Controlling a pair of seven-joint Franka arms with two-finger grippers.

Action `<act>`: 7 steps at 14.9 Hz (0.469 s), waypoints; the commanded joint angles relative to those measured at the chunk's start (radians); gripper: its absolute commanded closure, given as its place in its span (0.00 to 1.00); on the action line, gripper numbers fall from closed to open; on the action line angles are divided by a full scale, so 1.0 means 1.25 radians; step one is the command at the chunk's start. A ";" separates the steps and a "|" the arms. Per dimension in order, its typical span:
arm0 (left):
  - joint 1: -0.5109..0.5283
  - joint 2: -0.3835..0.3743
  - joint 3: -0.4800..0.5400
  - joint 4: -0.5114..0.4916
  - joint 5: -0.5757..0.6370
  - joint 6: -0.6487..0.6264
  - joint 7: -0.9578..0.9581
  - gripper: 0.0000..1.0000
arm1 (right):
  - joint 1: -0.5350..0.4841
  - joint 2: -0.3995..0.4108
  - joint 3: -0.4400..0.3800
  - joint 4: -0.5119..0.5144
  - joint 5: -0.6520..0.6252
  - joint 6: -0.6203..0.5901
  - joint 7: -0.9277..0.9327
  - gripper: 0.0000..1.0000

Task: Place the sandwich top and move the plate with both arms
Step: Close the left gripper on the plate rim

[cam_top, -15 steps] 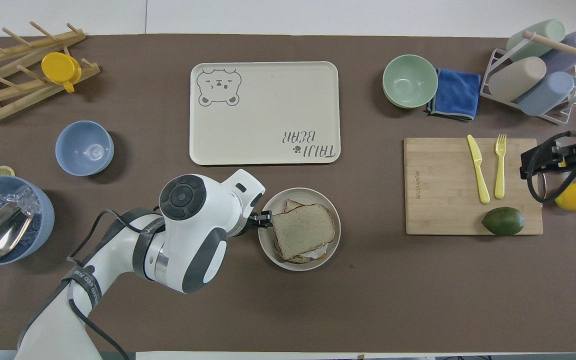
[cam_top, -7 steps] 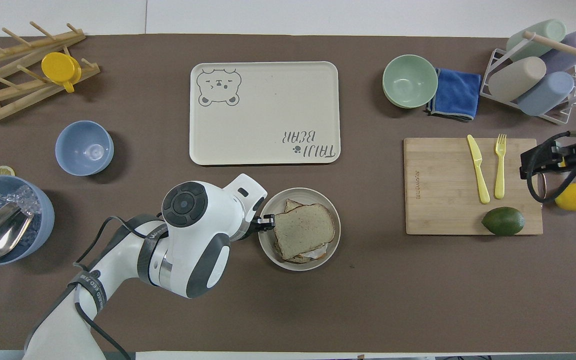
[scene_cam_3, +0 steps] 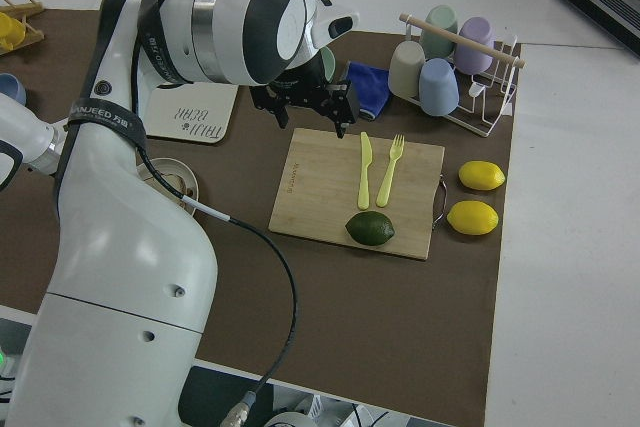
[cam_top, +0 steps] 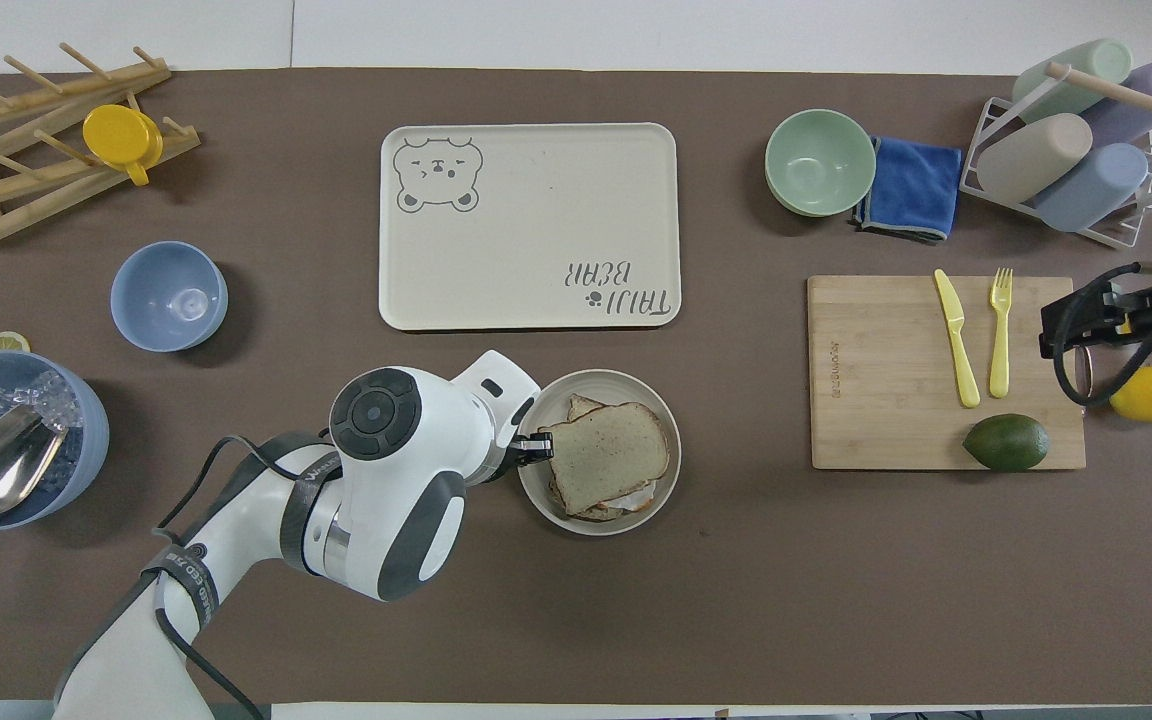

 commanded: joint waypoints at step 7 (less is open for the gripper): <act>0.029 -0.024 0.015 0.055 -0.014 -0.076 0.010 1.00 | -0.005 -0.011 -0.002 -0.013 0.024 0.007 -0.018 0.00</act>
